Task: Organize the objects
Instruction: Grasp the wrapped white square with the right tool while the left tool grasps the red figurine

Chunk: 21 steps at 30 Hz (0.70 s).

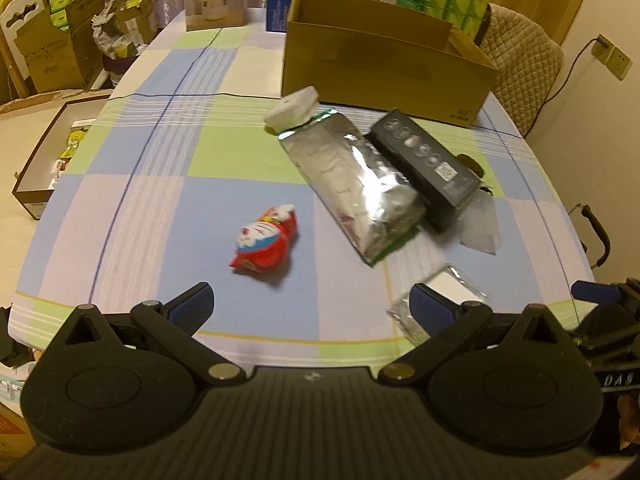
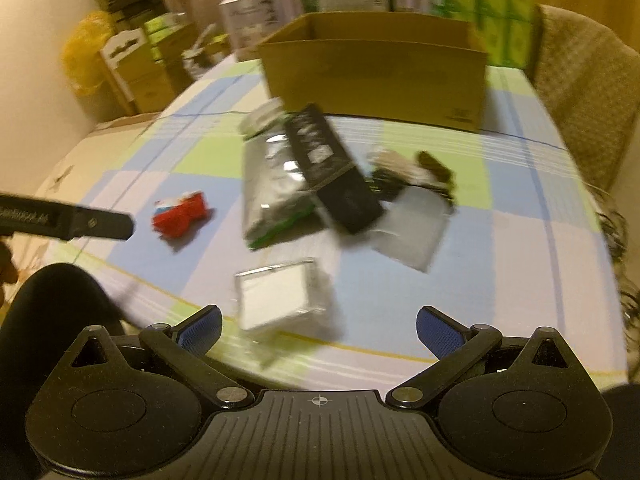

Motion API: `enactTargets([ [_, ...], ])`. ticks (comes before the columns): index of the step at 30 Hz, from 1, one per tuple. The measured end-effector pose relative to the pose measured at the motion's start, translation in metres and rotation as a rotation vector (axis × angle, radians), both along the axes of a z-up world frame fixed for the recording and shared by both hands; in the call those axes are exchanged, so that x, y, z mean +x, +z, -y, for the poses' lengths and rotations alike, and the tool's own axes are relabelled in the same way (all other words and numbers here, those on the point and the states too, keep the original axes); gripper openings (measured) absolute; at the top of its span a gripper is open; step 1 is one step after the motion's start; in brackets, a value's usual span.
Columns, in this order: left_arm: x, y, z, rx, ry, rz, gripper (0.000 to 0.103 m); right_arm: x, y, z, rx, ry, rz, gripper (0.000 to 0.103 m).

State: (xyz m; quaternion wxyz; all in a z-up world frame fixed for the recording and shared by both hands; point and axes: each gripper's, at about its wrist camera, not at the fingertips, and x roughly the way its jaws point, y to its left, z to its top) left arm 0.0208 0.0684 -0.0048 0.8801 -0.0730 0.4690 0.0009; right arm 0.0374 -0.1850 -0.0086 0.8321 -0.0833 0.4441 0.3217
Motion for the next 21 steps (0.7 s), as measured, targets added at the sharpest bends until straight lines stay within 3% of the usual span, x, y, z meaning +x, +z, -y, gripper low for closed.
enactTargets([
  [6,0.012,-0.002,-0.019,0.038,-0.03,0.006,0.102,0.008,-0.017,-0.027,0.002,0.07,0.0,0.101],
  [14,0.038,-0.013,-0.028,0.095,-0.153,-0.015,0.102,0.018,-0.049,-0.054,-0.064,0.133,0.006,0.1],
  [21,0.053,-0.025,-0.036,0.073,-0.178,-0.039,0.102,0.028,-0.07,-0.063,-0.109,0.15,-0.036,0.08],
])
